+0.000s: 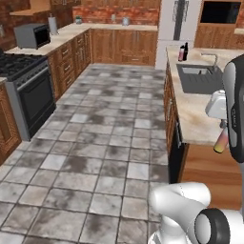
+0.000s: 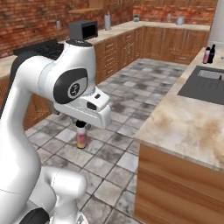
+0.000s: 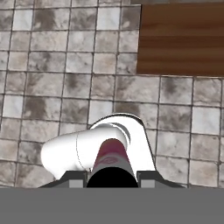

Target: Place the large bottle from the dining counter next to the other large bottle outside the sink, and place the small bottle from the dining counter next to the other small bottle inside the sink.

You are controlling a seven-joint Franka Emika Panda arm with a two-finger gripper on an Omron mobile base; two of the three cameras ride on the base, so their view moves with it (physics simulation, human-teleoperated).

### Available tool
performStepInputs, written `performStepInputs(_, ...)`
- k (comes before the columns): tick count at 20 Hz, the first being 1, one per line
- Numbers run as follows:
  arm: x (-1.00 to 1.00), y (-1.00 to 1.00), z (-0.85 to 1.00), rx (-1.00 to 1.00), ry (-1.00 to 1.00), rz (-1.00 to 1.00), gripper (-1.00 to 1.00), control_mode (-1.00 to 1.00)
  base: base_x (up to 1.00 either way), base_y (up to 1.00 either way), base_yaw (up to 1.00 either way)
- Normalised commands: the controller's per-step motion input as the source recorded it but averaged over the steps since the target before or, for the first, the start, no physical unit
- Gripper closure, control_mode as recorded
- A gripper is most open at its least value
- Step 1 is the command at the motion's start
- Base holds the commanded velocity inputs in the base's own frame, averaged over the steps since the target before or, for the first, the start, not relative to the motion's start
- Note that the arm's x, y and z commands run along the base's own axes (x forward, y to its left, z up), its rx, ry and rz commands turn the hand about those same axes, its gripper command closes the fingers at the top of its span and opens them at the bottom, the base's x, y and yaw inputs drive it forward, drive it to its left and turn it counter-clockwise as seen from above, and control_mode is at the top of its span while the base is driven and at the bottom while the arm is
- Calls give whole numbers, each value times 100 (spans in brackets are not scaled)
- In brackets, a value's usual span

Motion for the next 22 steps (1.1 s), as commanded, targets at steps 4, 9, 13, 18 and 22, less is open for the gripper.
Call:
performStepInputs(4,0,0,0,0,0,0,100,100,0,0,-25)
performStepInputs(9,0,0,0,0,0,0,100,100,0,0,-25)
performStepInputs(13,0,0,0,0,0,0,100,100,0,0,-25)
performStepInputs(18,0,0,0,0,0,0,100,100,0,1,-25)
performStepInputs(22,0,0,0,0,0,0,100,100,14,54,-14)
